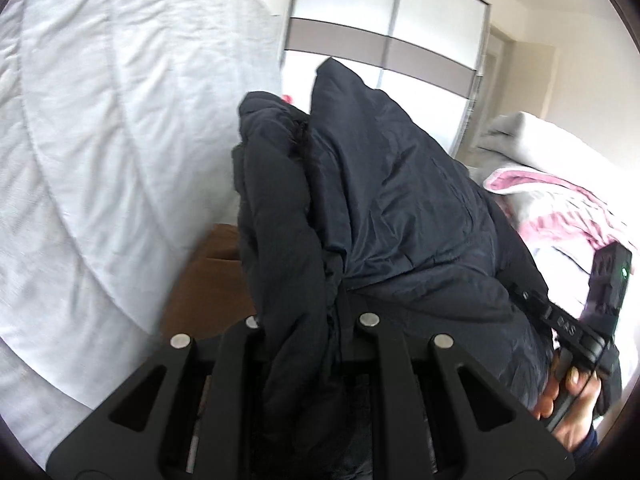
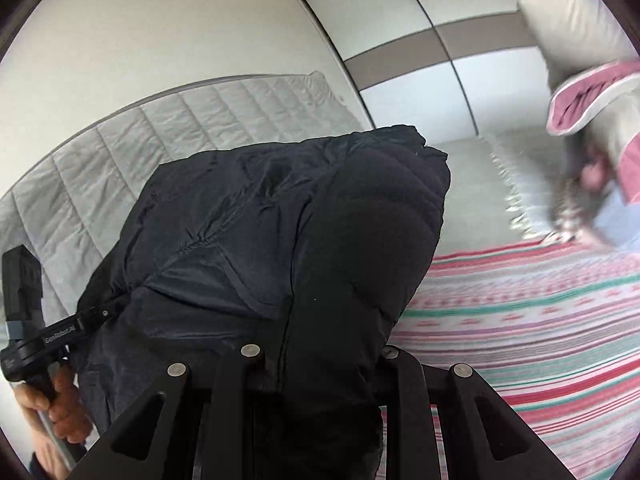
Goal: Fold large clothes
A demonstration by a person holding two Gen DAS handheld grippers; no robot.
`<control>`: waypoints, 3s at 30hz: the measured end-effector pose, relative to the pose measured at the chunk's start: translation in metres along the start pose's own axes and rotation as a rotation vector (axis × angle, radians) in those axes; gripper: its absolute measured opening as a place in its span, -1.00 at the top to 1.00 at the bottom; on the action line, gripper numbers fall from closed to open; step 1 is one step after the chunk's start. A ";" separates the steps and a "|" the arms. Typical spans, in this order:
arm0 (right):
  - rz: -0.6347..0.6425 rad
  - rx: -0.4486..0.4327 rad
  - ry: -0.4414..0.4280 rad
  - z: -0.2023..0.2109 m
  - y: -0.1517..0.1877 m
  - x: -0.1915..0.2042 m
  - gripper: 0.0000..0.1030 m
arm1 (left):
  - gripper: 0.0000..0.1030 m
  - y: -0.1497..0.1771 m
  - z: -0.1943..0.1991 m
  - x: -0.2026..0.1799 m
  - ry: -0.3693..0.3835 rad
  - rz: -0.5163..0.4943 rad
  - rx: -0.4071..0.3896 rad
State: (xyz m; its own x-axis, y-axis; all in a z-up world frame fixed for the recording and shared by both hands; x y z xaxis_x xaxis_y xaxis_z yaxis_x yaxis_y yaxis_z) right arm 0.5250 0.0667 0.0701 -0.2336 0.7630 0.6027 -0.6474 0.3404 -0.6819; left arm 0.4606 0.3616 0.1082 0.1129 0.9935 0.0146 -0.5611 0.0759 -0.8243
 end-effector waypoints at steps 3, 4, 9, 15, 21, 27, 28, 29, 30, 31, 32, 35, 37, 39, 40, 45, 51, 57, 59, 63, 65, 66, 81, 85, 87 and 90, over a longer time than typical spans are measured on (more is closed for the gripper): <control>-0.022 0.032 -0.001 -0.038 0.022 0.011 0.56 | 0.68 0.008 -0.016 0.030 -0.056 0.009 0.041; -0.029 0.050 0.001 -0.052 0.032 0.013 0.56 | 0.68 0.015 -0.026 0.039 -0.079 0.005 0.064; -0.066 0.157 0.067 -0.108 0.094 -0.011 0.56 | 0.60 0.070 -0.087 0.072 -0.149 -0.011 0.228; -0.034 0.178 0.047 -0.105 0.106 -0.017 0.50 | 0.50 0.102 -0.110 0.082 -0.142 0.036 0.240; -0.060 0.183 0.044 -0.093 0.104 -0.005 0.50 | 0.44 0.090 -0.116 0.077 -0.175 -0.005 0.264; -0.061 0.255 0.066 -0.117 0.107 -0.014 0.35 | 0.22 0.087 -0.116 0.079 -0.189 0.023 0.270; -0.053 0.266 0.061 -0.116 0.106 -0.015 0.34 | 0.17 0.086 -0.113 0.080 -0.199 0.028 0.278; -0.044 0.274 0.055 -0.114 0.106 -0.014 0.30 | 0.11 0.085 -0.110 0.081 -0.208 0.034 0.282; -0.040 0.283 0.053 -0.111 0.106 -0.014 0.25 | 0.11 0.083 -0.104 0.081 -0.212 0.051 0.278; -0.045 0.295 0.050 -0.106 0.106 -0.016 0.17 | 0.11 0.080 -0.098 0.082 -0.216 0.065 0.270; -0.050 0.302 0.047 -0.103 0.106 -0.016 0.08 | 0.11 0.077 -0.089 0.082 -0.234 0.077 0.254; -0.033 0.293 0.048 -0.079 0.108 -0.019 -0.07 | 0.11 0.071 -0.052 0.076 -0.326 0.073 0.191; 0.018 0.259 0.058 -0.054 0.111 -0.019 -0.14 | 0.11 0.073 -0.023 0.068 -0.374 0.070 0.152; 0.068 0.237 0.060 -0.029 0.117 -0.017 -0.17 | 0.11 0.085 0.007 0.055 -0.388 0.098 0.127; 0.089 0.235 0.051 -0.016 0.121 -0.015 -0.20 | 0.11 0.094 0.021 0.048 -0.380 0.116 0.110; 0.234 0.262 0.018 0.057 0.154 0.001 -0.35 | 0.11 0.151 0.089 -0.016 -0.358 0.154 0.076; 0.319 0.249 -0.018 0.137 0.175 0.022 -0.69 | -0.45 0.192 0.147 -0.108 -0.358 0.159 0.065; 0.378 0.164 -0.020 0.220 0.184 0.034 -0.87 | -0.66 0.197 0.189 -0.144 -0.453 0.122 0.040; 0.357 0.143 -0.038 0.244 0.187 0.035 -0.89 | -0.73 0.198 0.202 -0.159 -0.454 0.107 0.037; 0.332 0.084 -0.059 0.280 0.186 0.034 -0.93 | -0.78 0.207 0.225 -0.174 -0.486 0.124 0.031; 0.326 0.074 -0.057 0.290 0.186 0.034 -0.97 | -0.79 0.212 0.237 -0.183 -0.503 0.123 0.029; 0.323 0.069 -0.053 0.294 0.187 0.032 -0.97 | -0.80 0.214 0.241 -0.186 -0.514 0.120 0.028; 0.323 0.034 -0.026 0.322 0.202 0.008 -0.99 | -0.98 0.252 0.266 -0.233 -0.570 0.087 0.052; 0.334 0.048 0.007 0.317 0.210 -0.004 -0.99 | -0.98 0.258 0.265 -0.238 -0.590 0.095 0.062; 0.326 0.050 0.023 0.315 0.209 -0.009 -0.99 | -0.98 0.258 0.266 -0.242 -0.587 0.094 0.056; 0.317 0.033 0.028 0.318 0.206 -0.014 -0.99 | -0.98 0.257 0.267 -0.247 -0.608 0.086 0.049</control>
State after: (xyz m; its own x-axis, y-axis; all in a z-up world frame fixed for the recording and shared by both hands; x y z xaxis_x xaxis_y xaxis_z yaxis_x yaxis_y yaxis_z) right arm 0.1647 -0.0489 0.0530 -0.4078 0.8431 0.3504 -0.5687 0.0657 -0.8199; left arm 0.0699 0.1581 0.0437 -0.4143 0.8654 0.2817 -0.5861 -0.0170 -0.8101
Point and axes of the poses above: each gripper's, at about its wrist camera, not at the fingertips, and z roughly against the way its jaws point, x to its left, y to its underside, the point moved 5 cm from there along -z, roughly the way its jaws point, and after that the axes turned 12 degrees about -z, right-handed, at the moved point
